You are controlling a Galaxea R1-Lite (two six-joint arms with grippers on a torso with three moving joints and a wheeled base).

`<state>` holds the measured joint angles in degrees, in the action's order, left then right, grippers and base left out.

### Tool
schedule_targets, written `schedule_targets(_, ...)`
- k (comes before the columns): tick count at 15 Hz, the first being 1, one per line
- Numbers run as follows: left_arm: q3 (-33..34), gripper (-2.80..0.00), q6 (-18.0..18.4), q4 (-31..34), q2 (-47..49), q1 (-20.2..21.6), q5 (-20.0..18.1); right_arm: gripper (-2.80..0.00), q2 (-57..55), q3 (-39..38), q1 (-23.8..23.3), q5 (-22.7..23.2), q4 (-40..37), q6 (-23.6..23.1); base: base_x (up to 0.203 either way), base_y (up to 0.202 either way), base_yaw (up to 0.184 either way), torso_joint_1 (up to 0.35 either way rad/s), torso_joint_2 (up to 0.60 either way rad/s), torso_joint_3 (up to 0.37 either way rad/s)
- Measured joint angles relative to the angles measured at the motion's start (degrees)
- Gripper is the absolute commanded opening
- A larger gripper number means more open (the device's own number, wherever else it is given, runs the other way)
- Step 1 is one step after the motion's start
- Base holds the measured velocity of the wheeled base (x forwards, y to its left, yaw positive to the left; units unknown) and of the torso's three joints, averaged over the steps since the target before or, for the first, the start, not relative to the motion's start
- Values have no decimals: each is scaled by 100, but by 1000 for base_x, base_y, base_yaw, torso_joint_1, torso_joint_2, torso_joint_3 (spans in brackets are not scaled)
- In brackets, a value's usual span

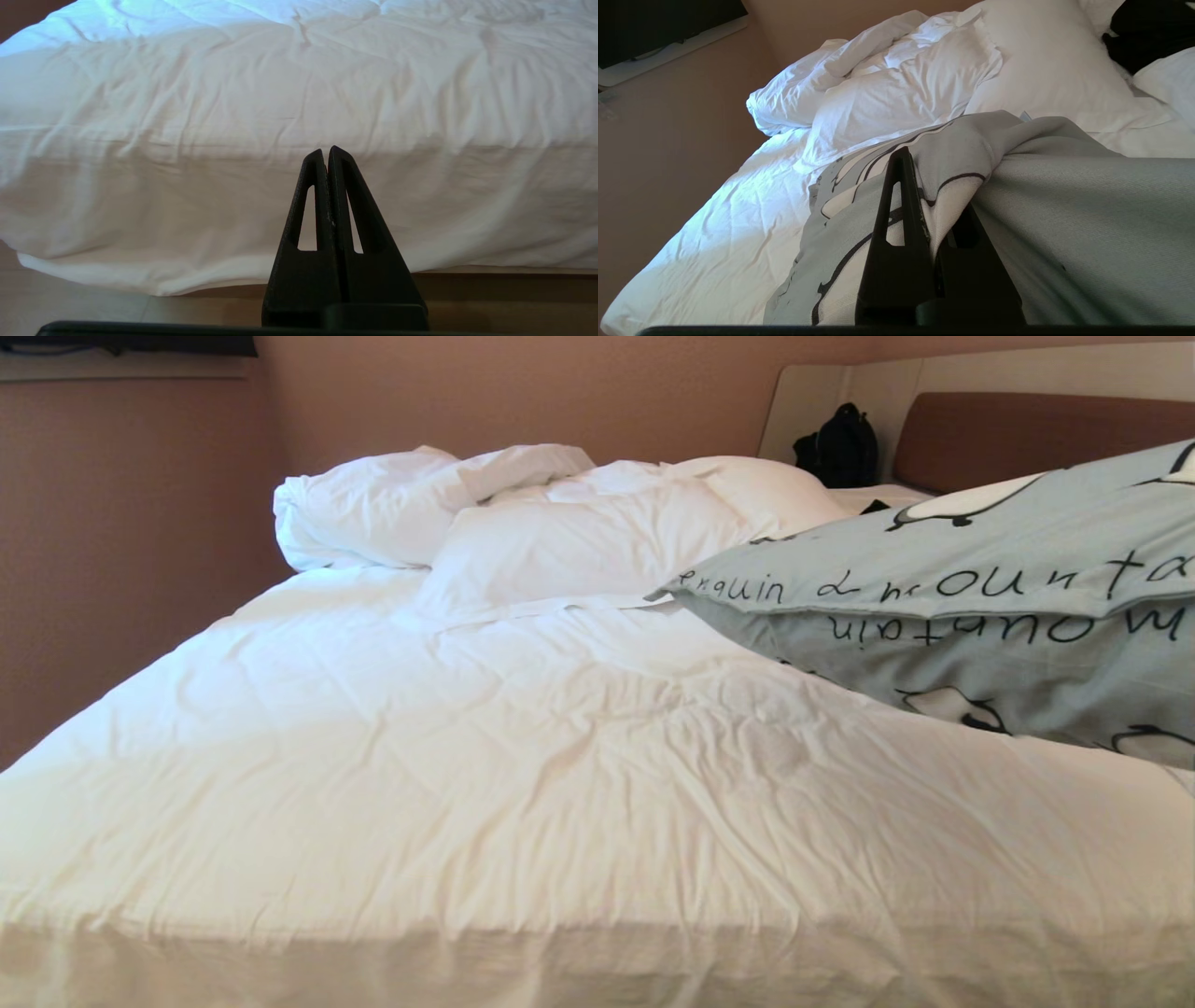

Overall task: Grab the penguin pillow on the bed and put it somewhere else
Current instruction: Move to the foot of the bed

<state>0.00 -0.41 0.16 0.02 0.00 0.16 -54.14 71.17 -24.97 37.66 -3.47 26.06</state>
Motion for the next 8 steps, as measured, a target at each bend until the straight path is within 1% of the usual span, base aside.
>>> schedule_targets(8, 0, -280, 0, 0, 0, 0, 5, -280, 4, -41, 0, 1, 0, -7, 0, 196, 0, 4, 3, 2)
